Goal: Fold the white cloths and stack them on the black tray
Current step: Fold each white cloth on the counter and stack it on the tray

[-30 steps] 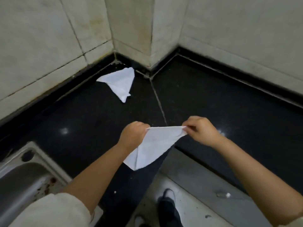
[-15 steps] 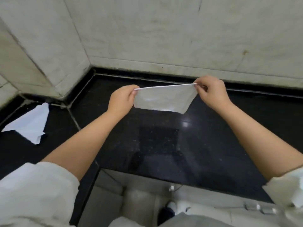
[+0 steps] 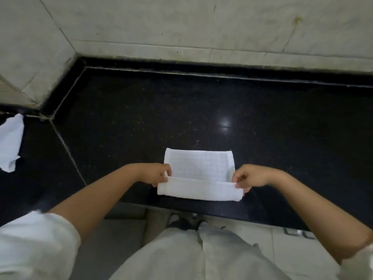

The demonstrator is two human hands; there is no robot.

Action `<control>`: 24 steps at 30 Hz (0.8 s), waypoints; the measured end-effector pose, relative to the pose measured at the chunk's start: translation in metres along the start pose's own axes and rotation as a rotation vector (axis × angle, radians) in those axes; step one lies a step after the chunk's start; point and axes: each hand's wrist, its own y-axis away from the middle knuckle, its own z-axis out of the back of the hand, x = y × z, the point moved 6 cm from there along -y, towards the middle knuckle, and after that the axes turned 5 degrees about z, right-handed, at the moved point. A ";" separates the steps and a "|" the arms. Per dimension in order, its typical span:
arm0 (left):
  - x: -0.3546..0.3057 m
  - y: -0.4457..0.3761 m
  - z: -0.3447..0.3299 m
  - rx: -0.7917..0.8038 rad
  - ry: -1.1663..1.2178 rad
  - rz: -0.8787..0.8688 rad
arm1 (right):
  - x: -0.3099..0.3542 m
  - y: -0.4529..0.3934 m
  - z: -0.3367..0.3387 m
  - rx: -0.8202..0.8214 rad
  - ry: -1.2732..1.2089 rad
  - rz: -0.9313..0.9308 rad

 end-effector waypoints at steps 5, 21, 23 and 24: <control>-0.008 -0.022 0.037 -0.336 0.010 -0.014 | -0.001 -0.019 0.035 -0.306 0.089 -0.023; -0.003 -0.059 0.070 -0.647 -0.158 -0.012 | -0.006 -0.053 0.064 -0.687 0.162 -0.173; -0.003 -0.059 0.066 -0.630 -0.236 -0.037 | -0.006 -0.053 0.059 -0.700 0.198 -0.175; -0.002 -0.060 0.063 -0.630 -0.277 -0.052 | -0.006 -0.053 0.056 -0.700 0.225 -0.175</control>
